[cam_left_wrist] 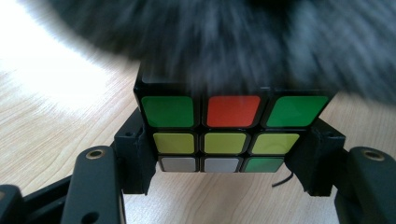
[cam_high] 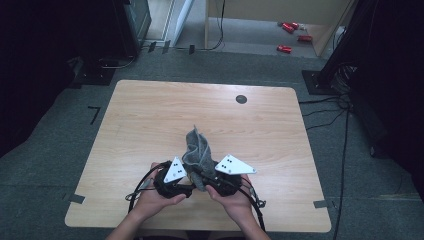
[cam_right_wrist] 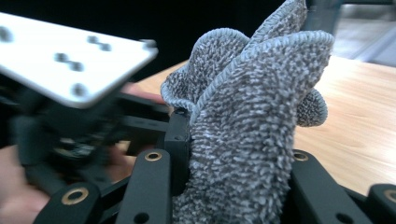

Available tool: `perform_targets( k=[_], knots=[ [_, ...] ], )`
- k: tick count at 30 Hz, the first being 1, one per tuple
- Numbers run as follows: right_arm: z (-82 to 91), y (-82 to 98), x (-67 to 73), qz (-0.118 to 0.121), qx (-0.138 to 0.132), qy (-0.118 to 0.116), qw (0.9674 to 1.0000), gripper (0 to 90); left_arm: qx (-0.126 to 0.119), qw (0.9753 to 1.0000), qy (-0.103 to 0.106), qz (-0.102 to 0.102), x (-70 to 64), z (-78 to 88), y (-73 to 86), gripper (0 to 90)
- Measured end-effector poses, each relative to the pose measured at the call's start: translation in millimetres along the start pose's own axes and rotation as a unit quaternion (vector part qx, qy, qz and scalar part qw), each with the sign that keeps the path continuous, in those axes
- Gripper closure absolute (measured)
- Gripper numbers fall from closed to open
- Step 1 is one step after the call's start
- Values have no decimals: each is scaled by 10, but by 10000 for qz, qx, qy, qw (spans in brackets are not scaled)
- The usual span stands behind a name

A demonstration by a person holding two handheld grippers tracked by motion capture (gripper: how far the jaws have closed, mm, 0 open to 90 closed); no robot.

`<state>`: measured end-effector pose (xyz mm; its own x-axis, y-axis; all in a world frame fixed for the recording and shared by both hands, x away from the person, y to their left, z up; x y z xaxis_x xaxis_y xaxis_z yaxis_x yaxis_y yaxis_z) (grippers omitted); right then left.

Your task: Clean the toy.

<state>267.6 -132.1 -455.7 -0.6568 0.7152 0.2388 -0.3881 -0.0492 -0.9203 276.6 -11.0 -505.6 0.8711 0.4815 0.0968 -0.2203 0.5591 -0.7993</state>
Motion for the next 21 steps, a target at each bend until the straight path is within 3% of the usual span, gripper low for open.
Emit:
perform_targets(
  k=[1,5,7,11,15,18,21],
  knots=[
    [20,-5,-76,41,-14,210,9998,677,-11,10000,-5,9,8,7,-2,347],
    [93,-14,-294,-251,-22,507,9984,676,-38,10000,-6,54,42,23,-1,346],
    [121,-28,-323,-332,-57,538,9980,675,-16,10000,-13,60,49,16,8,346],
    [119,-66,-181,-280,-166,263,9991,673,27,10000,18,27,17,-19,15,346],
    [33,-17,76,-129,-16,-175,9998,670,66,9999,31,-94,-49,-42,4,346],
    [-7,18,107,9,51,-162,9999,668,50,9999,6,-120,-59,-35,-2,346],
    [25,3,-33,-135,0,90,9999,668,17,10000,15,-82,-31,-13,0,346]
  ],
)
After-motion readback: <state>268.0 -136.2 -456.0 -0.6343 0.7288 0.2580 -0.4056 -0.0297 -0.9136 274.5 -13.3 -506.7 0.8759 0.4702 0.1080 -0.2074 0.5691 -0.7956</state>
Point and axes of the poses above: each handheld gripper's, and its own axes: z roughly backward along the jaws, y roughly out of its underside, x roughly to its left, the point moved 6 cm from there along -z, roughly forward along the jaws, and after that the axes turned 5 degrees about -z, right-handed, at the moved point
